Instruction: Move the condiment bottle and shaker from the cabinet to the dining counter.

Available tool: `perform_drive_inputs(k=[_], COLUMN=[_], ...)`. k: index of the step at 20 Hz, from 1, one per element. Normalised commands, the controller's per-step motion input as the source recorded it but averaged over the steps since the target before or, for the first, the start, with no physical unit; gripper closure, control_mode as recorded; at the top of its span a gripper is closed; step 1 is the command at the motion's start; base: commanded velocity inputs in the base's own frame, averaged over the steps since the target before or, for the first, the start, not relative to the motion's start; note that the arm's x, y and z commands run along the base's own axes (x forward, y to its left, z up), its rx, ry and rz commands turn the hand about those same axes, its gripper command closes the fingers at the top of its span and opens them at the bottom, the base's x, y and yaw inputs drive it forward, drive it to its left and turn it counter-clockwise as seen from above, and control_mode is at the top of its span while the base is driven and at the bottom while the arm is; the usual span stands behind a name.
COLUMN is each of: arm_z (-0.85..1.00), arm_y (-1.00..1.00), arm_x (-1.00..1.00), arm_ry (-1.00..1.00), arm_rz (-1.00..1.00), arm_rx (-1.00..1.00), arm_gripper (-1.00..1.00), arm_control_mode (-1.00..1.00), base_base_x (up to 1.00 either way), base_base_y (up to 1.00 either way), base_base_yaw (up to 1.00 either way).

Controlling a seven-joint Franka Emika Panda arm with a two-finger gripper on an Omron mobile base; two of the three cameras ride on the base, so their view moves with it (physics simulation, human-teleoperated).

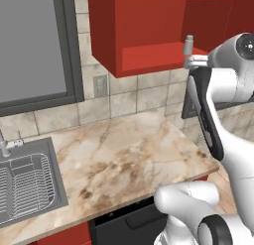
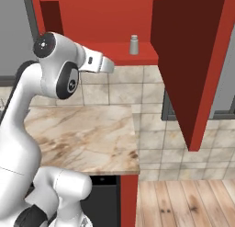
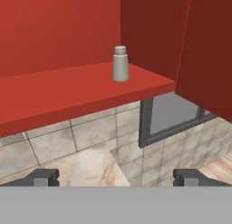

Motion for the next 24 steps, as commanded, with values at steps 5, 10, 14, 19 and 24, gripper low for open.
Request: perform_drive_inputs(k=[5,10,14,19,24], arm_z=[0.26,0.00,-0.01,0.00,-0.02], arm_y=[-0.01,-0.07,-0.17,-0.27,-0.17], arm_x=[0.48,0.58,0.56,0.50,0.41], arm_ry=[0.04,0.00,0.00,0.00,0.00], arm_rz=[-0.02,-0.03,-0.04,-0.06,-0.05], arm_rx=[0.00,0.00,0.00,0.00,0.00], arm_gripper=[-1.00,-1.00,-1.00,-1.00,-1.00], arm_control_mode=[-1.00,-1.00,-1.00,-1.00,-1.00], base_base_x=[0.00,0.00,0.00,0.00,0.00], base_base_y=[0.00,0.00,0.00,0.00,0.00], base_base_yaw=[0.00,0.00,0.00,0.00,0.00])
